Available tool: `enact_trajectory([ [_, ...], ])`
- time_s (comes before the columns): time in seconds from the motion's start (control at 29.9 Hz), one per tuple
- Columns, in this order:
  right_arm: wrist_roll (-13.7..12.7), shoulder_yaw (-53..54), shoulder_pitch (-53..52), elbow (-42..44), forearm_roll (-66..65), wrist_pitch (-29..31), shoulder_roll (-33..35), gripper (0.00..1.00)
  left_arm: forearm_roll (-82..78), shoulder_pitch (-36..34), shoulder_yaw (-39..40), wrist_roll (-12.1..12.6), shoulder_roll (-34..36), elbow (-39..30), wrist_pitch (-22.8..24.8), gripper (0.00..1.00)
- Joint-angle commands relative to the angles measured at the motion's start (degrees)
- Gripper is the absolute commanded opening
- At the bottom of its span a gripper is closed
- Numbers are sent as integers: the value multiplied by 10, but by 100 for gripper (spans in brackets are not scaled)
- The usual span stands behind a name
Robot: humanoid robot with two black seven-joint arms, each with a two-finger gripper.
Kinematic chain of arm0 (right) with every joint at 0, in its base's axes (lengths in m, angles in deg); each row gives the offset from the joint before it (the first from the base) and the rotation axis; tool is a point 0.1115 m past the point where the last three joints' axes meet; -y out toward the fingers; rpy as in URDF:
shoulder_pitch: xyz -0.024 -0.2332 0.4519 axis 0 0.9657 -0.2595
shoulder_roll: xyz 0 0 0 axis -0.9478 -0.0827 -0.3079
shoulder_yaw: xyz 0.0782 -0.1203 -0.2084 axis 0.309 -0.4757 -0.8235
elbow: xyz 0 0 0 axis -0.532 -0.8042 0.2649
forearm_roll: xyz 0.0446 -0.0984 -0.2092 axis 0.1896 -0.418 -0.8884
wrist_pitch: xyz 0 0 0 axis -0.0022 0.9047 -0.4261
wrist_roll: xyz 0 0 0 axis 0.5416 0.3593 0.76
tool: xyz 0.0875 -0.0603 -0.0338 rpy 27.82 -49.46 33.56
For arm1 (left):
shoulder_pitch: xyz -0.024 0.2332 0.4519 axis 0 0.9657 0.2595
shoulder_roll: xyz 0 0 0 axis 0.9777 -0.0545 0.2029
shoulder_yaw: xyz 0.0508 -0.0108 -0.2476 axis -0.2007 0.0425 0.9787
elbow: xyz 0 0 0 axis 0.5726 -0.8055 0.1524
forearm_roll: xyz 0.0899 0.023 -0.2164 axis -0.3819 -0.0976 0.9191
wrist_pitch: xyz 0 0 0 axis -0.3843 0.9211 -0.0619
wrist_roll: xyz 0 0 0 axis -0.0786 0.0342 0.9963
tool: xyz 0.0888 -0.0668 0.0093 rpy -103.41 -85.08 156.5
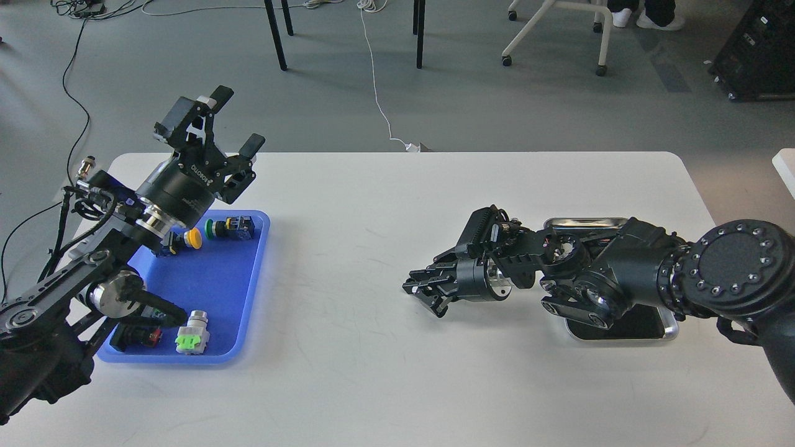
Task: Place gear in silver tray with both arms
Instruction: 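Lower the right gripper onto the gear and close it, then carry the gear with the right arm over the silver tray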
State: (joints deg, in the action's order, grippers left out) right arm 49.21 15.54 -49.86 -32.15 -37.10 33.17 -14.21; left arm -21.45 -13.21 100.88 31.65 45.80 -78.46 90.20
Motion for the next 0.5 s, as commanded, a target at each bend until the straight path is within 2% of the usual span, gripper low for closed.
enact_trajectory([
  [0.0,0,1,-6,1,1,0,0,16,0,0,0,0,0,0,0,98],
  [0.47,0,-3,-117,-30,0,7,0,16,0,-1,0,0,-2,-2,0,98],
])
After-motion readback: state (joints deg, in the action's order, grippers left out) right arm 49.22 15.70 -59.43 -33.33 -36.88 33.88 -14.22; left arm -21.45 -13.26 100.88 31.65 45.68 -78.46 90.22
